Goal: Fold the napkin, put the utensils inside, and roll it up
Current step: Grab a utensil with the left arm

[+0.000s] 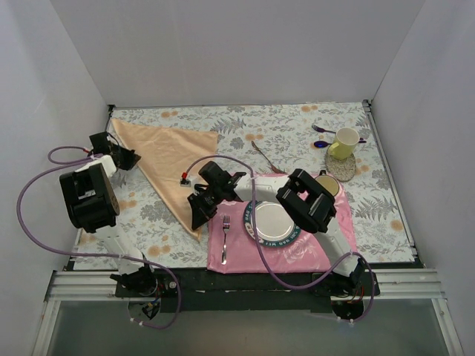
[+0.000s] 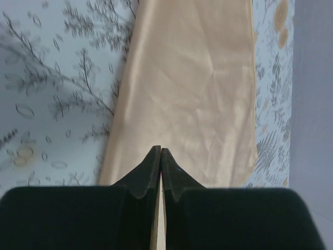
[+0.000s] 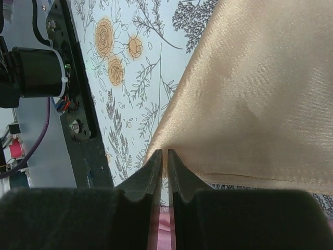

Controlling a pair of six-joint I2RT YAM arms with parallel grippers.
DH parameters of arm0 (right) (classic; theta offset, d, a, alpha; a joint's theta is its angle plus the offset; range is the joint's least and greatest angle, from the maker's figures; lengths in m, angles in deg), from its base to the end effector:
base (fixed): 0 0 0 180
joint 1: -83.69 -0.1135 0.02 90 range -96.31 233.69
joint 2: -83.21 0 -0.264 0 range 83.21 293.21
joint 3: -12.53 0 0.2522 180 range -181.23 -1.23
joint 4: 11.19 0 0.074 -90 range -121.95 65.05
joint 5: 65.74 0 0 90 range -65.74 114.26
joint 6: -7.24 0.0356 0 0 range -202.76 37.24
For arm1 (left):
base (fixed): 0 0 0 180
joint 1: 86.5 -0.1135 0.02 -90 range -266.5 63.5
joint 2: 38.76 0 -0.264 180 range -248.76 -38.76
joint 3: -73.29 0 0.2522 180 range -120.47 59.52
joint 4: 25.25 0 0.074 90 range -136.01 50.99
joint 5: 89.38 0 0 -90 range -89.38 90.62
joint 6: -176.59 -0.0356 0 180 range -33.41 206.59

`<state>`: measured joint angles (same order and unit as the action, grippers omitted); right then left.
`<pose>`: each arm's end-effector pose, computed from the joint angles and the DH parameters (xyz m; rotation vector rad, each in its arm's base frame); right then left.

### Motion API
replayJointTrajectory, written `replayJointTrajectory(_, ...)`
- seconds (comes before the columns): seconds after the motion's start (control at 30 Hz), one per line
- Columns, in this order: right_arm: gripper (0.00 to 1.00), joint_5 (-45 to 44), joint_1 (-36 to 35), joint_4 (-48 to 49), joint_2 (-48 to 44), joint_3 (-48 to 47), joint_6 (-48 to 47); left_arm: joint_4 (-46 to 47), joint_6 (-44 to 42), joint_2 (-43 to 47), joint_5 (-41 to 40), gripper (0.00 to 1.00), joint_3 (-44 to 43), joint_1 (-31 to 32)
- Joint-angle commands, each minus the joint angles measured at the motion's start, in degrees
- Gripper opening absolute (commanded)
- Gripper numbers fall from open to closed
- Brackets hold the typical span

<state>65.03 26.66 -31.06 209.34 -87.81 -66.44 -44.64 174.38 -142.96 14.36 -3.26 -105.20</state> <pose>0.2381 0.4097 0.1448 -1.2635 2.2826 1.3966 0.3647 0.1145 0.1729 -1.9578 1.6122 -0.8167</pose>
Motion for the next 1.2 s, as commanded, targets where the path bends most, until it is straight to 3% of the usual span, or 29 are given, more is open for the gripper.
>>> replayJointTrajectory(0.0,0.15,1.4,-0.4,-1.4,0.3,-2.9,-0.8,3.4,-1.4,-5.9,1.6,0.00,-7.9,-2.0)
replayJointTrajectory(0.7,0.16,2.6,-3.3,-15.2,4.2,-8.0,-6.5,3.6,0.2,-28.3,-3.6,0.00,-30.4,-4.9)
replayJointTrajectory(0.87,0.22,-0.1,-3.3,-15.6,0.6,-10.1,-7.6,2.9,-2.0,-24.7,-2.1,0.01,-31.0,-4.1)
replayJointTrajectory(1.0,0.28,-3.9,-1.2,-20.8,-2.4,-18.5,-8.6,2.6,-3.4,-17.0,-0.5,0.18,-29.6,-1.5)
replayJointTrajectory(1.03,0.32,-6.2,-0.4,-22.5,-4.8,-19.4,-8.6,2.4,-3.7,-14.0,0.1,0.26,-29.3,0.3)
replayJointTrajectory(1.1,0.39,-10.3,2.8,-22.2,-8.9,-17.8,-6.2,1.0,-6.1,-11.6,0.9,0.32,-29.6,2.8)
replayJointTrajectory(1.17,0.48,-17.3,7.2,-18.2,-17.2,-9.6,-4.3,-1.5,-8.4,-9.3,-0.5,0.43,-30.6,8.2)
